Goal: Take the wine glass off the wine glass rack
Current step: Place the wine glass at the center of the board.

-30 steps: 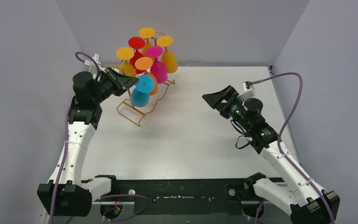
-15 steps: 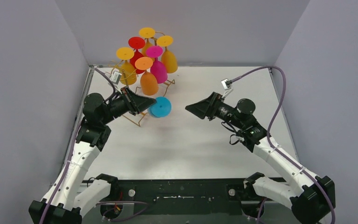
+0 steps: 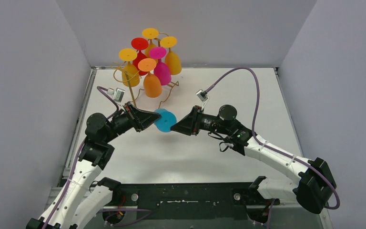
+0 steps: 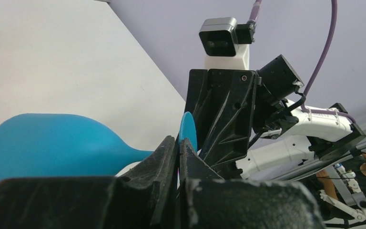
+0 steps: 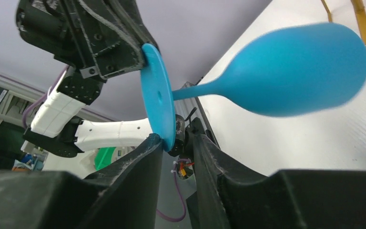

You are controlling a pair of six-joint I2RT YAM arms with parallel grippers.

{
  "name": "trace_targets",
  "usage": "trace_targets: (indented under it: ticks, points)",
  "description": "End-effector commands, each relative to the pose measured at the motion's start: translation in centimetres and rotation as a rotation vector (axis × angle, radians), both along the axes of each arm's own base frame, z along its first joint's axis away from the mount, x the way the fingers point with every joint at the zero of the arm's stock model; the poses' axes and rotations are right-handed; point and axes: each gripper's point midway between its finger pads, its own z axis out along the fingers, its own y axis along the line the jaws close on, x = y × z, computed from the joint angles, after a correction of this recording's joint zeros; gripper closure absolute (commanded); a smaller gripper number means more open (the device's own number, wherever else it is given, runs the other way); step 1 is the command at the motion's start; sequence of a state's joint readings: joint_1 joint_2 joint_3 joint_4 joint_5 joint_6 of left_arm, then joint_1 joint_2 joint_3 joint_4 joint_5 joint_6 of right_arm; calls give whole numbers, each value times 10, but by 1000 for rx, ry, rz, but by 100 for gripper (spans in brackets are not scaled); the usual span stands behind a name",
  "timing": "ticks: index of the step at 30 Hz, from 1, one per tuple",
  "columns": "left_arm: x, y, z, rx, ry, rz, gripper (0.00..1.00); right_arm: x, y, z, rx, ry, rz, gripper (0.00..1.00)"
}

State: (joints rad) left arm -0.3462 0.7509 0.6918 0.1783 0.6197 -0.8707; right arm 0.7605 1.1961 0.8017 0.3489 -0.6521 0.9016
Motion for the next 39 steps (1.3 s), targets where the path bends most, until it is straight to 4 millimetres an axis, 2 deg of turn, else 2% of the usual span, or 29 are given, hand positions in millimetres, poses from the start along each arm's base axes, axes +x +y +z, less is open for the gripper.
trace_targets:
  ticks: [1, 4, 7, 11, 14, 18, 21, 24, 27, 30, 33, 35, 37, 39]
  points:
    - [-7, 0, 11, -23, -68, -7, 100, 0, 3, 42, 120, -131, 6, 71]
    - [-9, 1, 6, -24, -57, -10, 100, -1, 4, 43, 125, -135, 18, 69]
    - [-10, 1, 2, -29, -47, -14, 100, -1, 5, 44, 144, -135, 23, 72]
    - [-12, 1, -5, -30, -35, -18, 100, 0, 6, 44, 158, -134, 25, 85]
    - [-14, 1, -5, -38, -37, -19, 100, 0, 9, 40, 139, -131, 35, 100]
    - [-19, -1, -7, -35, -41, -49, 100, 1, 9, 37, 134, -142, 35, 100]
    - [-25, -4, -15, -1, -42, -93, 72, -2, 5, 34, 128, -163, 28, 100]
    - [-35, -6, -23, 22, -39, -145, 53, -4, -1, 30, 122, -187, 12, 100]
    - [-45, -8, -30, 25, -39, -193, 43, -7, -7, 26, 126, -209, -2, 100]
    - [-55, -10, -35, 6, -34, -240, 41, -12, -13, 27, 155, -243, -7, 100]
    - [-56, -9, -45, 11, -3, -233, 33, -15, -18, 31, 183, -276, -20, 100]
    - [-55, -7, -49, 27, 0, -214, 22, -13, -21, 31, 184, -289, -44, 100]
    - [-54, -2, -47, 53, -23, -175, 4, -6, -24, 29, 167, -266, -83, 100]
    - [-47, 4, -50, 63, -16, -101, 3, 1, -27, 26, 146, -218, -115, 100]
